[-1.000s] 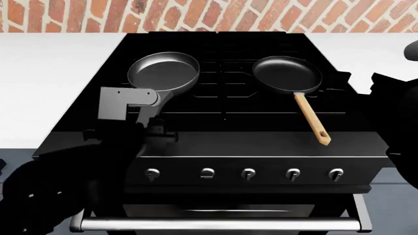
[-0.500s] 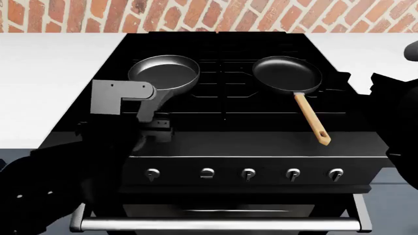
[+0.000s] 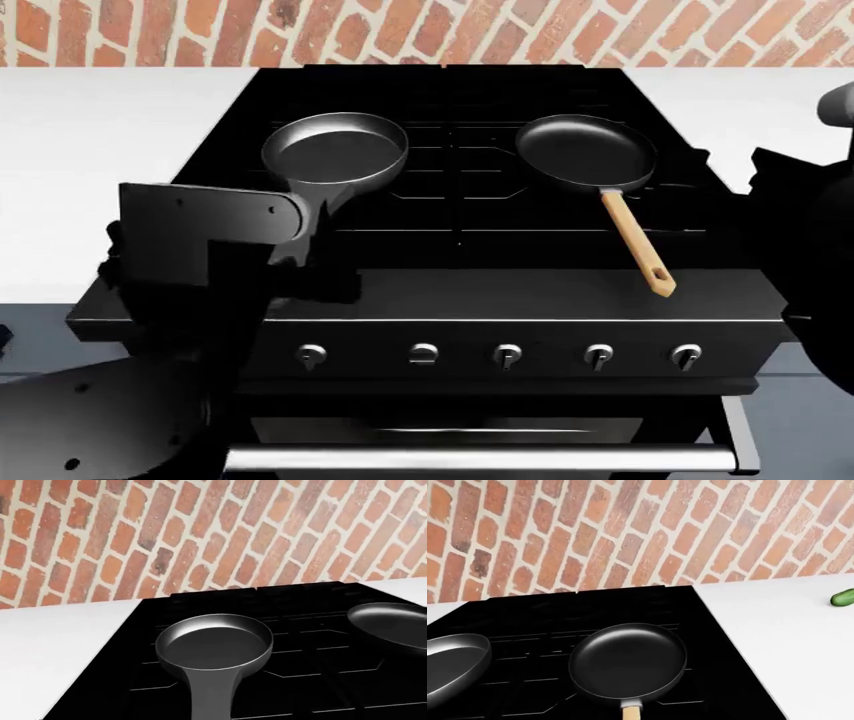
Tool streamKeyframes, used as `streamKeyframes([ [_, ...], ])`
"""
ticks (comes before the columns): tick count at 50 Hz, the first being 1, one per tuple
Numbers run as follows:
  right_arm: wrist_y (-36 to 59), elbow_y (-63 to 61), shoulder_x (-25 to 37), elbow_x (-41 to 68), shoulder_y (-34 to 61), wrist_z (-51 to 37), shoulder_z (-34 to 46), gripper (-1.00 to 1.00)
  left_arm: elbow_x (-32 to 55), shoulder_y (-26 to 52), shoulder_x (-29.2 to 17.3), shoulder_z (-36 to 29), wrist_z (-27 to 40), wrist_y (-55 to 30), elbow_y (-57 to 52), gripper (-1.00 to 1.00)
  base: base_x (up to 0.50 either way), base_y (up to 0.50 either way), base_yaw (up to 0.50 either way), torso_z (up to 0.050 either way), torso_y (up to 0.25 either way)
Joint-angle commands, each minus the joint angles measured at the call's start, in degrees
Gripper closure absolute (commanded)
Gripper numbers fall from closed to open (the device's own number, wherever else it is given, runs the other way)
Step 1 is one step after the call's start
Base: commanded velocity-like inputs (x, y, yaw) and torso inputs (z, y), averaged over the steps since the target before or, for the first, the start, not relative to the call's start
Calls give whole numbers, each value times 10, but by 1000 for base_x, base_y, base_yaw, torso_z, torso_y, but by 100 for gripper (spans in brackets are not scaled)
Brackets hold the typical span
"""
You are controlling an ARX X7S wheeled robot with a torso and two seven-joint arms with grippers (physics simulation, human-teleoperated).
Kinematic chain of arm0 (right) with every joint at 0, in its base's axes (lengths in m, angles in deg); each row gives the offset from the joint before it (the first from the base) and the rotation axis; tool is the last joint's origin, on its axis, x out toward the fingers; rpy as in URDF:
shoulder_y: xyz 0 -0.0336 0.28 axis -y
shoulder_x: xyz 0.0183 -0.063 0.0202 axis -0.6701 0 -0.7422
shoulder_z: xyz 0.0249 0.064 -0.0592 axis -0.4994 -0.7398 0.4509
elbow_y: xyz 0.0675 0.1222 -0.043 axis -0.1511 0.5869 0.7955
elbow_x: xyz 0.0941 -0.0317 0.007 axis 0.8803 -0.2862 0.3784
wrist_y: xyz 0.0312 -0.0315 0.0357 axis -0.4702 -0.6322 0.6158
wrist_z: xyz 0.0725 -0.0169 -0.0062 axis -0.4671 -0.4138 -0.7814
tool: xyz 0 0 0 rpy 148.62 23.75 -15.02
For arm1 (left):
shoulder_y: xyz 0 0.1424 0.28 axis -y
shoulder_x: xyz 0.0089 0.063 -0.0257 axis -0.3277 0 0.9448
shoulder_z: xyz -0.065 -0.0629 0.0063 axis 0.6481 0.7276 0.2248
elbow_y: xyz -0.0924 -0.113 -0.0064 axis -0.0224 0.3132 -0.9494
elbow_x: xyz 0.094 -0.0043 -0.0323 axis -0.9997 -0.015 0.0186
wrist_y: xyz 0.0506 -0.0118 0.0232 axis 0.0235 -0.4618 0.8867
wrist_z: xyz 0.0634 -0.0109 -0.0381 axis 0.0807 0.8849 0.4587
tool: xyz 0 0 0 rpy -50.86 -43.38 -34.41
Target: Place both pans onto different burners. Then place the pickle and the lamb chop on different pans.
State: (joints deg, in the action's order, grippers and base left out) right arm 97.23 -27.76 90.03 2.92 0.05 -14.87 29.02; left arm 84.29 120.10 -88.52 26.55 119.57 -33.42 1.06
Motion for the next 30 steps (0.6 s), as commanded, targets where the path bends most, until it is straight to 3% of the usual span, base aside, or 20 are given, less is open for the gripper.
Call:
streamKeyframes([
  [1,-44,-7,2,-21,-20,12,12,-100,-37,-34,-13,0,23,35,-64,-100,0,0,0,0,0],
  [15,-39,-12,2,-32,-15,26,31,-100,-44,-42,-9,-3,12,42,-63,-100,0,-30,0,0,0],
  [30,-41,-12,1,-35,-11,26,37,-100,-31,-24,0,-12,31,22,-63,-100,0,-481,0,0,0],
])
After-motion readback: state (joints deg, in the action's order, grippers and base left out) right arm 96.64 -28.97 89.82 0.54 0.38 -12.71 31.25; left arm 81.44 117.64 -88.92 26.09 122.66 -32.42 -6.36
